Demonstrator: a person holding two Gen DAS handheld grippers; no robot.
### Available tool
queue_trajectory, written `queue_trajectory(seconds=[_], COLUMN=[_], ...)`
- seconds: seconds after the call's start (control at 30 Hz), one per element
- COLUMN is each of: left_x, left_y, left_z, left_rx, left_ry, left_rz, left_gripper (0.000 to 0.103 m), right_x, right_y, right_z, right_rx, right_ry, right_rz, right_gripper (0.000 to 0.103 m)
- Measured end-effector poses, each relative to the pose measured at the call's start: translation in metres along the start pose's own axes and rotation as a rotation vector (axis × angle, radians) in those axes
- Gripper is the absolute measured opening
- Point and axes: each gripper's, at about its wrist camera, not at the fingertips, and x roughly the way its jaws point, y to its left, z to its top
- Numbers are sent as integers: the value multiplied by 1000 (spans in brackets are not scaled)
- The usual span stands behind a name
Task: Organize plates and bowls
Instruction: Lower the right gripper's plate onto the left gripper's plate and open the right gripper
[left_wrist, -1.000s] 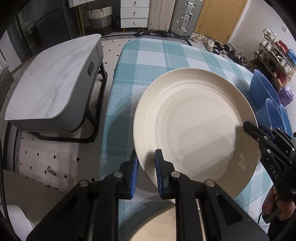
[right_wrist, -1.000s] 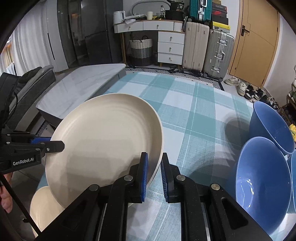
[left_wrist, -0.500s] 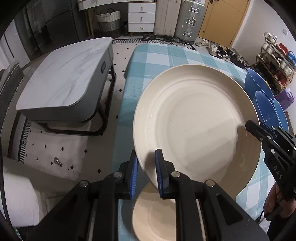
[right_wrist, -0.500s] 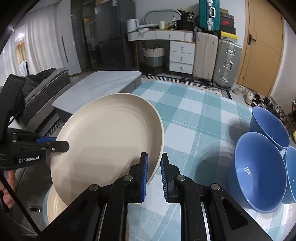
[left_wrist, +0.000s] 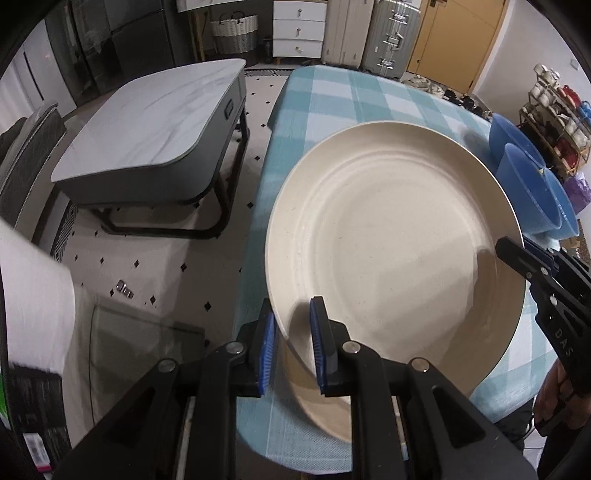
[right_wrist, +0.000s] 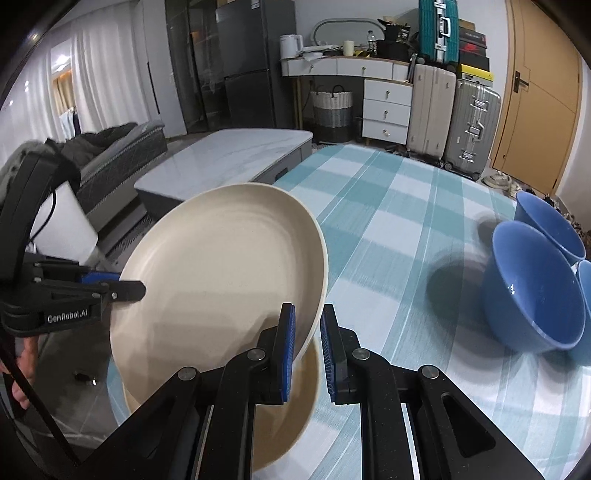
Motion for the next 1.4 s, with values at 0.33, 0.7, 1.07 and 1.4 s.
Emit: queue_trajectory(seconds=[0.33,0.7,1.07,1.4], left_x=[9,10,9,10], left_y=[-1,-4,-2,8], left_z=[-27,-44,-45,-47], left_rx=[12,43,14,-17], left_ry=[7,5,16,28], left_rz=[23,28,-30,-88], left_gripper=[16,17,17,18], right_x=[1,-3,-4,8], right_y=[18,29,30,30], right_z=[-30,-47,-54,-55], right_rx=[-69,-132,-164,-199], right_ry=[14,13,52,124], right_rz=[-53,-117,-139,-103], right_gripper=[13,13,15,17])
